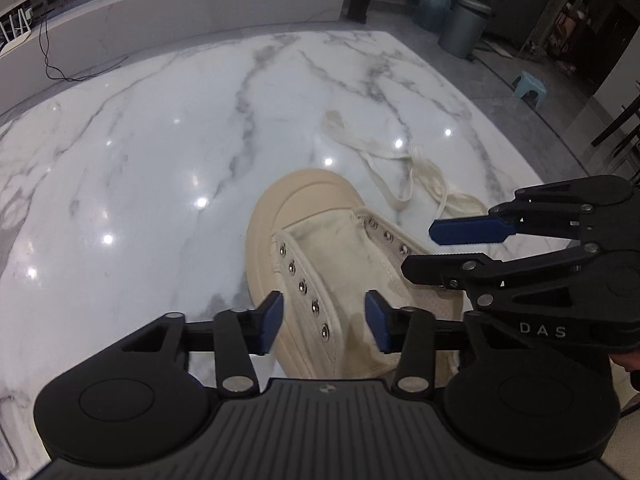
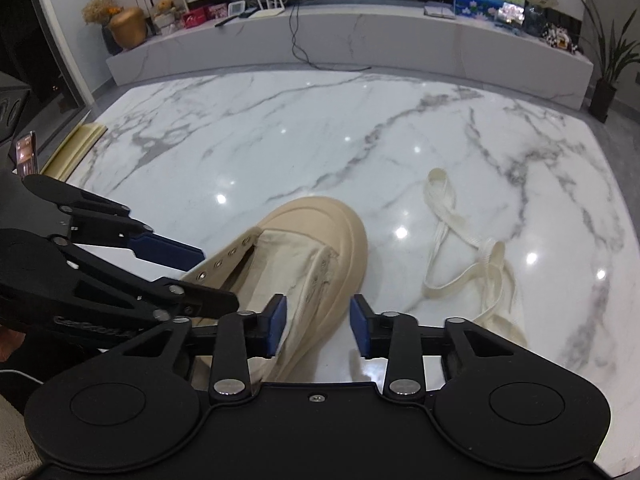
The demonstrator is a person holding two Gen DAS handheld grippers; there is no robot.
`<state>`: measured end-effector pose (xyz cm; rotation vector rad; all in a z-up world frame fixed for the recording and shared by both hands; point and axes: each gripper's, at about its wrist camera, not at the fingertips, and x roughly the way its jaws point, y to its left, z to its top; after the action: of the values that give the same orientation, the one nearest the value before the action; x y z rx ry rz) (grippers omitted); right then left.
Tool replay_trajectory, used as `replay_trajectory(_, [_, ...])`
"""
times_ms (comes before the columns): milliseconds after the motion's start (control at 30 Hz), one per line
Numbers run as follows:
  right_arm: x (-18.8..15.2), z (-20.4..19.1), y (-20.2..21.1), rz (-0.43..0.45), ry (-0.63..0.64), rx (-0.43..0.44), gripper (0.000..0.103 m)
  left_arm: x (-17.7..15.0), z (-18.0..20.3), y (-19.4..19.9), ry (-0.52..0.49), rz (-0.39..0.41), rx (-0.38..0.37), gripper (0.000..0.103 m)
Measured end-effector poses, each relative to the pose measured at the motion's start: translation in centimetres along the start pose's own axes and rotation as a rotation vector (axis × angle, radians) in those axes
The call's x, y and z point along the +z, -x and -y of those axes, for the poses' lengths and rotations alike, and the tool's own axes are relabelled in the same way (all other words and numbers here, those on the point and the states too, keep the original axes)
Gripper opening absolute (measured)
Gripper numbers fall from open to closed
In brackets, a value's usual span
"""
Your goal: Lace up shoes with both hands
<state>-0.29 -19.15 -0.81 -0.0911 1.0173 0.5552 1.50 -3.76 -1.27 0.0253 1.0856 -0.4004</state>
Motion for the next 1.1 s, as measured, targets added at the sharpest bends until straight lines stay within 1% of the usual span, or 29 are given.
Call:
replay_trajectory(33, [-0.1, -0.1, -0.2, -0.005, -0.001, 0.005, 0.025, 0.0, 0.0, -0.1, 0.003, 0.004, 0.002, 0.025])
replay_trajectory(100, [-0.1, -0.2, -0.5, -0.012, -0.003, 0.010, 0.011, 0.0, -0.1, -0.3, 0.007, 0.006, 0.004, 0.021])
replay_trajectory(133, [-0.1, -0.2, -0.7, -0.011, -0.007, 0.017, 0.010, 0.0, -0.2, -0.3, 0.008, 0.007, 0.002, 0.019])
replay_trajectory(167, [0.0, -0.1, -0.8, -0.009, -0.013, 0.027, 0.008, 0.0, -0.3, -0.4, 0.013, 0.008, 0.002, 0.014])
replay_trajectory(233, [0.1, -0.1, -1.1, -0.006, -0.027, 0.034, 0.006, -0.1, -0.6, -0.4, 0.029, 0.013, 0.007, 0.007])
replay_trajectory(333, [0.2, 0.1, -1.1, 0.000, -0.047, 0.046, 0.005, -0.2, -1.3, -0.3, 0.060, 0.024, -0.003, 0.006])
replay_trajectory(467, [0.3, 0.1, -0.9, 0.013, -0.057, 0.054, 0.004, -0.2, -1.6, 0.2, 0.071, 0.052, -0.019, 0.005])
replay_trajectory(567, [0.8, -0.1, -0.6, 0.036, -0.037, 0.048, 0.003, 0.2, -1.7, 0.6, 0.071, 0.074, -0.023, 0.005])
replay_trajectory(600, [1.0, -0.1, -0.6, 0.044, -0.033, 0.045, 0.003, 0.3, -1.7, 0.6, 0.074, 0.075, -0.023, 0.005])
replay_trajectory(733, [1.8, -0.2, -0.9, 0.030, -0.014, 0.026, 0.003, 0.5, -1.9, 0.4, 0.081, 0.069, -0.030, 0.005])
replay_trajectory(800, [1.8, -0.3, -0.9, 0.023, 0.001, 0.021, 0.003, 0.6, -1.7, 0.4, 0.084, 0.059, -0.024, 0.006])
replay_trajectory(900, [1.8, -0.6, -0.9, 0.015, 0.026, 0.003, 0.005, 0.9, -1.2, 0.3, 0.088, 0.050, -0.007, 0.013])
replay_trajectory(967, [1.9, -0.9, -0.7, 0.024, 0.046, -0.020, 0.006, 1.3, -0.5, 0.0, 0.080, 0.030, 0.039, 0.023])
replay_trajectory(1033, [2.1, -1.0, -0.9, 0.017, 0.049, -0.042, 0.012, 1.4, -0.4, -0.3, 0.081, 0.014, 0.077, 0.032])
replay_trajectory(1067, [2.2, -1.1, -1.1, 0.008, 0.045, -0.059, 0.019, 1.5, -0.4, -0.5, 0.089, 0.004, 0.093, 0.033])
replay_trajectory(1100, [2.1, -1.2, -1.2, 0.005, 0.047, -0.072, 0.022, 1.5, -0.5, -0.7, 0.104, -0.011, 0.105, 0.033])
